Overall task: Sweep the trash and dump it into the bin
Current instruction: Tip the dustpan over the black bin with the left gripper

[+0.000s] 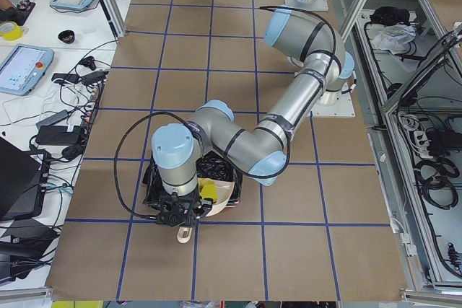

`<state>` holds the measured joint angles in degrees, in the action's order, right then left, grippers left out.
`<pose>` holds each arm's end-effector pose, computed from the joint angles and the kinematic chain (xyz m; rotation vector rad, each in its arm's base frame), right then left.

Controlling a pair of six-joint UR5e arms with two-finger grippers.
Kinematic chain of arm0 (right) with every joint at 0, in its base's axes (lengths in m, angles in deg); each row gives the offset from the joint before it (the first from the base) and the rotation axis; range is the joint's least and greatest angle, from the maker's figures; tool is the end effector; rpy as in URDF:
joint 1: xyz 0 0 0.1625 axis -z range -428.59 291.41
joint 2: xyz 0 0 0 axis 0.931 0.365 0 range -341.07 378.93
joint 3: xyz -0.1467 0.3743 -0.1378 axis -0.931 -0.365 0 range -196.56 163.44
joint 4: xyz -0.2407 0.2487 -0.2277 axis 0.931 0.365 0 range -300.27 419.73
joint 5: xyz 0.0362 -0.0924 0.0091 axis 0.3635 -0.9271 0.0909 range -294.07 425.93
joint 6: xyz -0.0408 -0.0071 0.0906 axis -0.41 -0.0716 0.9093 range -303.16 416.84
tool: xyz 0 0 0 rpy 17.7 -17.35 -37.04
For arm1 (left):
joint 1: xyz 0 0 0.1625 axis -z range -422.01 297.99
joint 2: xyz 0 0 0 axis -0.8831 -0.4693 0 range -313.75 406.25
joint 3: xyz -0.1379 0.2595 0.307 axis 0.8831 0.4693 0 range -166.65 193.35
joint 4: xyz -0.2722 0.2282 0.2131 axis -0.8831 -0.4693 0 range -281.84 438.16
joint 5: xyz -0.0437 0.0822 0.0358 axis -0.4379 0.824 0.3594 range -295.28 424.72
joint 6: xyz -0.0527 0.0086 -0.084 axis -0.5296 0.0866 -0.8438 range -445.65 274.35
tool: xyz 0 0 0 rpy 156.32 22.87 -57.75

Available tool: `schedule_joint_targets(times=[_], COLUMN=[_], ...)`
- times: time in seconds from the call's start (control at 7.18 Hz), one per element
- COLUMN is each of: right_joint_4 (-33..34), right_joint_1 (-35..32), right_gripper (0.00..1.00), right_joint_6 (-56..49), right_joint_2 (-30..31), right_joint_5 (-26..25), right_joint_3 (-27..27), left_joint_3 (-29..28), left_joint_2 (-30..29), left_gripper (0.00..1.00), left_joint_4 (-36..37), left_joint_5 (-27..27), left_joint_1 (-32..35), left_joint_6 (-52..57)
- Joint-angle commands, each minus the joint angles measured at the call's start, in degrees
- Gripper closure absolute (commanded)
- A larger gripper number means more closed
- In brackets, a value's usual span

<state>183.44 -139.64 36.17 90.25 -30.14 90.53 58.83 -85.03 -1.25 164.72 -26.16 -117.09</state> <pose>-0.0627 -0.5604 0.2333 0.0486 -3.0518 -0.1065 0.5741 -0.5580 0.4326 -1.9989 2.1138 -0.2957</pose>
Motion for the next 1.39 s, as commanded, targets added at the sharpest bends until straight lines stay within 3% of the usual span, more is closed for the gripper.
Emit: schedule_joint_targets(times=[0.0, 0.28, 0.7, 0.84, 1.11, 1.25], right_joint_4=[0.66, 0.92, 0.92, 1.01, 1.01, 0.57], right_joint_1=[0.03, 0.03, 0.03, 0.03, 0.03, 0.03], right_gripper=[0.61, 0.52, 0.45, 0.36, 0.01, 0.0], right_joint_6=[0.1, -0.42, 0.1, 0.19, 0.28, 0.28], right_joint_2=[0.04, 0.04, 0.04, 0.04, 0.3, 1.69], right_joint_5=[0.09, 0.18, 0.18, 0.18, 0.36, 0.1], right_joint_3=[-0.04, -0.3, -0.57, -0.66, -1.36, -2.4], left_joint_3=[-0.05, 2.75, 4.79, 4.79, 4.88, 4.96], left_joint_2=[-0.03, 1.2, 2.08, 3.04, 5.32, 6.29], left_gripper=[1.0, 1.0, 1.0, 1.0, 1.0, 1.0], left_joint_4=[2.76, 4.69, 8.74, 7.0, 2.16, 0.67], left_joint_5=[4.84, 9.85, 11.0, 10.49, 6.55, 3.05], left_joint_1=[2.36, 5.09, 5.19, 5.45, 6.85, 7.03], left_joint_6=[-1.69, -3.72, -2.67, -1.71, -1.44, -1.18])
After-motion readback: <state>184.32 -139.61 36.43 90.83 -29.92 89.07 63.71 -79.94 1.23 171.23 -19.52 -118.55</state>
